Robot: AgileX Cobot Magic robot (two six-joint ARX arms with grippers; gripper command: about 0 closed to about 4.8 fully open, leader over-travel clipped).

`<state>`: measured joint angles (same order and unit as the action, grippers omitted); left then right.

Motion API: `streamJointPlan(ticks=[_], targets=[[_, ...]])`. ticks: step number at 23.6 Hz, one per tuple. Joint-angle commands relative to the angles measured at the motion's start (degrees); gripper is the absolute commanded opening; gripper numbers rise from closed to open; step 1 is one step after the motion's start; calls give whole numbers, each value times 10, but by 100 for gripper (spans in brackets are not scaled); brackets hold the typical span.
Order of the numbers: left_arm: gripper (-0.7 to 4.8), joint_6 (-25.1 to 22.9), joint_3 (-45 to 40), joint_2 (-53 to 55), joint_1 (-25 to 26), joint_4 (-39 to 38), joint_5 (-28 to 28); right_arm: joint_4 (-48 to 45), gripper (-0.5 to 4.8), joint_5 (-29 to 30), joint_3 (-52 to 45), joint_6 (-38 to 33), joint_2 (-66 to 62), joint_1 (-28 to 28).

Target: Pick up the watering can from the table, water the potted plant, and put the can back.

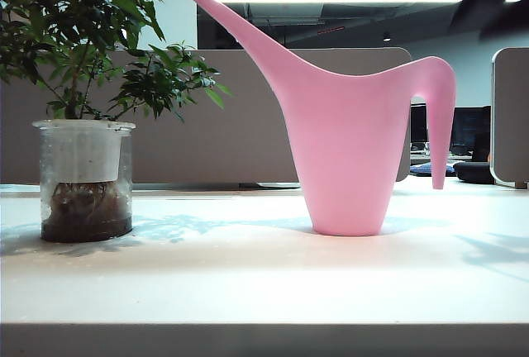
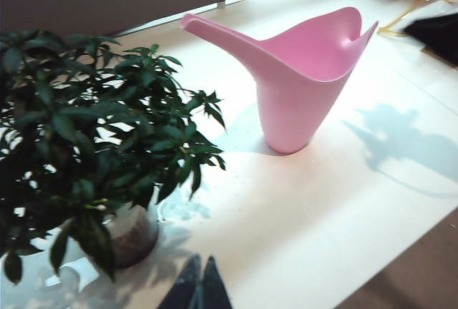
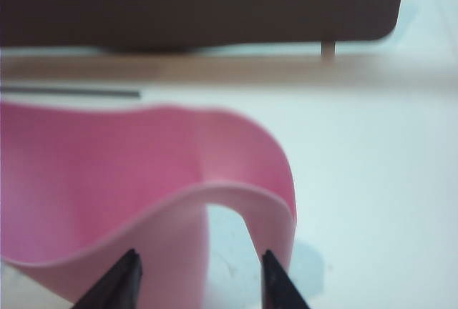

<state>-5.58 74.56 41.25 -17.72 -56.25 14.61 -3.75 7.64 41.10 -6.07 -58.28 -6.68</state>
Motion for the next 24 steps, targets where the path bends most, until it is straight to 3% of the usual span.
streamJointPlan(ticks=[1, 2, 4, 6, 8, 11, 13, 18, 24], targets=[[-5, 1, 2, -13, 1, 28, -28, 42, 213, 2, 3, -2, 112, -1], [-5, 1, -2, -24, 1, 33, -42, 77, 134, 1, 3, -2, 169, -1], [-5, 0, -34, -51, -2, 54, -60, 137, 35, 0, 3, -2, 245, -1], [-5, 2, -93, -93, -2, 81, -60, 195, -5, -1, 3, -2, 304, -1], [-5, 1, -154, -143, -2, 117, -59, 259, -5, -1, 3, -2, 364, -1], [-5, 73, -247, -202, -2, 176, -127, 358, -5, -10, 2, -4, 471, -1], [-5, 79, -282, -219, -2, 209, -147, 382, -5, -16, 1, -2, 512, 0], [-5, 70, -433, -306, -2, 383, -141, 350, -5, -61, -28, 23, 580, 0], [-5, 55, -549, -344, -2, 458, -117, 261, -5, -64, -131, 29, 575, -1]])
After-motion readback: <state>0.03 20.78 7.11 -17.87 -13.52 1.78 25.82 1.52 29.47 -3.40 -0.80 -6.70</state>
